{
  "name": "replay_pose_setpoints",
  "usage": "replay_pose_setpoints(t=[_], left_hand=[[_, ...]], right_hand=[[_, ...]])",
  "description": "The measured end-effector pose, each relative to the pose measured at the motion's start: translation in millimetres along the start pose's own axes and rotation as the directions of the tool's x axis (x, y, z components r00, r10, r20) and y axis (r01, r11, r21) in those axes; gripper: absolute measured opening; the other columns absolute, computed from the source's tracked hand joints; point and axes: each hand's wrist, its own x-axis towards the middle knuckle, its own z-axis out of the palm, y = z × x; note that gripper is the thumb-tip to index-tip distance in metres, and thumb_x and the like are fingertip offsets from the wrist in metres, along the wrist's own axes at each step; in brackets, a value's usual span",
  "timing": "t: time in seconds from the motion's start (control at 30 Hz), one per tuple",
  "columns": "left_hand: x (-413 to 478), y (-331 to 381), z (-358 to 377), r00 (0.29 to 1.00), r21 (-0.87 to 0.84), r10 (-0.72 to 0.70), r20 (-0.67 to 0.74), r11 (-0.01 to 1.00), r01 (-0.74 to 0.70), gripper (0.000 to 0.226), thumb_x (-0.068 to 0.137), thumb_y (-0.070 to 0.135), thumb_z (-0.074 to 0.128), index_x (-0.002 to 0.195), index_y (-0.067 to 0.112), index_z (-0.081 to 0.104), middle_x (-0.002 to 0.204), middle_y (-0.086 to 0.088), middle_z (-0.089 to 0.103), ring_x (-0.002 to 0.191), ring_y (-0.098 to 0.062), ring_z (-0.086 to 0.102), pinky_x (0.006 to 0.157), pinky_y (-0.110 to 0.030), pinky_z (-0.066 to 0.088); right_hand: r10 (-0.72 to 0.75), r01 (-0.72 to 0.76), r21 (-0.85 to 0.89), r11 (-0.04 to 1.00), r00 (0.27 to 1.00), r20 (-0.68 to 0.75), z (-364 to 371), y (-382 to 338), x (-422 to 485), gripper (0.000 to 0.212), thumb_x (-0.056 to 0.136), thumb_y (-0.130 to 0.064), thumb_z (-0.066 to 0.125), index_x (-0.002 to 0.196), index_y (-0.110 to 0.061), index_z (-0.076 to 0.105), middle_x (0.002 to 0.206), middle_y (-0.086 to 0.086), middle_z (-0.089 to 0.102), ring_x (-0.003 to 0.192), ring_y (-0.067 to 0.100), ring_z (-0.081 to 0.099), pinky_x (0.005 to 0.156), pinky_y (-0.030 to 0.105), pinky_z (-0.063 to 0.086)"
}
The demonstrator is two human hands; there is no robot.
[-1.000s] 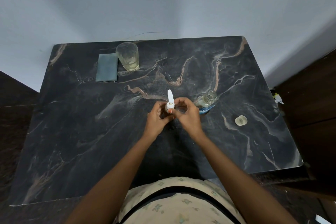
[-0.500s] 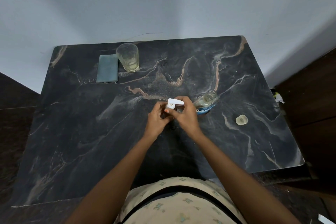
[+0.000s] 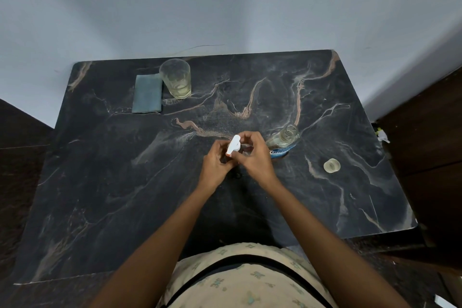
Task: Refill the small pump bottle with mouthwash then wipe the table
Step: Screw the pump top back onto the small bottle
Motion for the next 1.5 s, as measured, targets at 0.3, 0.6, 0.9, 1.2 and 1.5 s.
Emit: replay_pose_setpoints(t=[0.3,0.6,0.9,1.2,1.5], left_hand=[[-0.7,0.2,0.5,1.0,-0.062,-0.006,0.023,0.998,0.007,0.046,0.069,-0.003,0.073,0.104,0.018,0.051,0.098,0.003,0.065,0.093,-0.001,0.062,0.084,-0.018,0.049],[-1.7,3.3,1.5,1.0,-0.071,0.002,0.017,0.997,-0.001,0.045,0.07,-0.007,0.07,0.106,0.008,0.051,0.102,-0.007,0.064,0.094,-0.007,0.062,0.083,-0.014,0.048],[-0.2,-0.9,0.2,1.0,-0.034,-0.003,0.012,0.999,0.003,0.046,0.069,-0.003,0.072,0.098,0.026,0.051,0.096,0.009,0.065,0.091,0.004,0.062,0.079,-0.011,0.048],[-0.2,-2.5,0.9,0.999,-0.052,0.012,0.033,0.999,-0.01,0.044,0.07,-0.004,0.071,0.103,0.016,0.051,0.098,0.006,0.064,0.093,0.001,0.062,0.085,-0.016,0.049],[-0.6,-2.3,-0.9,1.0,-0.019,0.015,0.019,1.0,-0.015,0.046,0.07,0.0,0.073,0.097,0.031,0.051,0.098,0.011,0.065,0.096,0.001,0.062,0.082,-0.014,0.049]], right_hand=[[0.033,-0.033,-0.009,0.999,0.999,0.032,-5.7,-0.3,-0.7,0.027,0.074,0.003,0.068,0.1,-0.004,0.062,0.103,0.01,0.065,0.1,0.023,0.059,0.087,0.027,0.045],[-0.018,0.025,-0.042,0.999,0.986,0.163,-11.2,2.8,2.9,0.047,0.076,0.005,0.065,0.12,-0.006,0.054,0.119,0.007,0.054,0.112,0.019,0.052,0.097,0.027,0.041],[0.03,-0.03,-0.085,0.996,1.0,-0.01,0.4,3.5,4.7,0.033,0.069,-0.005,0.076,0.095,-0.002,0.056,0.1,0.018,0.06,0.095,0.023,0.057,0.079,0.026,0.045],[-0.009,0.015,-0.033,0.999,0.986,0.169,-12.7,2.5,1.1,0.036,0.078,0.006,0.062,0.113,-0.001,0.059,0.114,0.016,0.06,0.108,0.022,0.055,0.094,0.029,0.042],[0.05,-0.049,0.054,0.997,0.998,-0.025,3.2,4.8,0.2,0.028,0.07,0.001,0.074,0.089,-0.009,0.056,0.09,0.009,0.061,0.086,0.02,0.058,0.079,0.033,0.048]])
